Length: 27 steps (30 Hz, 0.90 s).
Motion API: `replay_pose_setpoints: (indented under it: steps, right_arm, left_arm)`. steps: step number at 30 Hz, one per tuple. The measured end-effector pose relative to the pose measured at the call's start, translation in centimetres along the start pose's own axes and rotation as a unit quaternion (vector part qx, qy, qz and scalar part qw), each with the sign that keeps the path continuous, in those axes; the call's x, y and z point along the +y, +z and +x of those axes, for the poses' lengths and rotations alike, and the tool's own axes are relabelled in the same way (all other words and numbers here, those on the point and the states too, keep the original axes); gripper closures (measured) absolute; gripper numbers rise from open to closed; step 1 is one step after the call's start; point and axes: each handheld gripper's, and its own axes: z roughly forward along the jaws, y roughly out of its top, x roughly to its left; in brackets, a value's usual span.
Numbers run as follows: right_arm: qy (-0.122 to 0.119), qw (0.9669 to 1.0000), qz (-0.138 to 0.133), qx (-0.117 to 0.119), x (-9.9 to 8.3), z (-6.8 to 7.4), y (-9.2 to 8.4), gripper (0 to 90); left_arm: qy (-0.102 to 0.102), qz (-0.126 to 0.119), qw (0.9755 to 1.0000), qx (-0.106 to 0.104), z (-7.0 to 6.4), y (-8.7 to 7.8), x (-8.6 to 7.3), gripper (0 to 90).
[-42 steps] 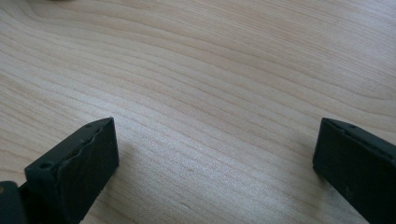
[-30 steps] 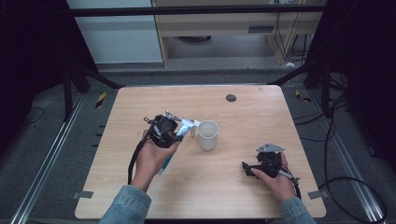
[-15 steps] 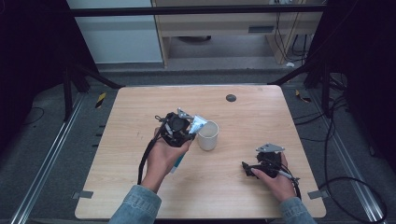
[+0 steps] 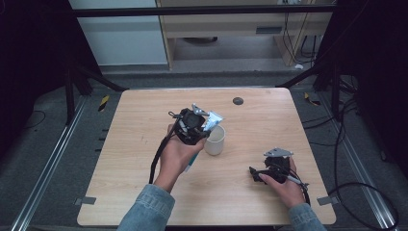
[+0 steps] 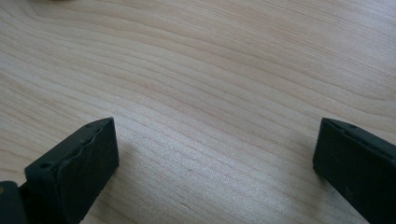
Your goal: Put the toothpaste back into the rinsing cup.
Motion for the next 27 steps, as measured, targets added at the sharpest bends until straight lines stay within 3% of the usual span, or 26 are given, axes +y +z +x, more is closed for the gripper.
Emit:
replay_pose_setpoints:
  steps: [27]
  right_arm:
    - [-0.001, 1.0, 0.001, 0.0, 0.0, 0.0, 0.0, 0.5]
  left_arm:
    - [-0.002, -0.019, 0.9997, 0.012, 0.0, 0.1, 2.6, 78.5]
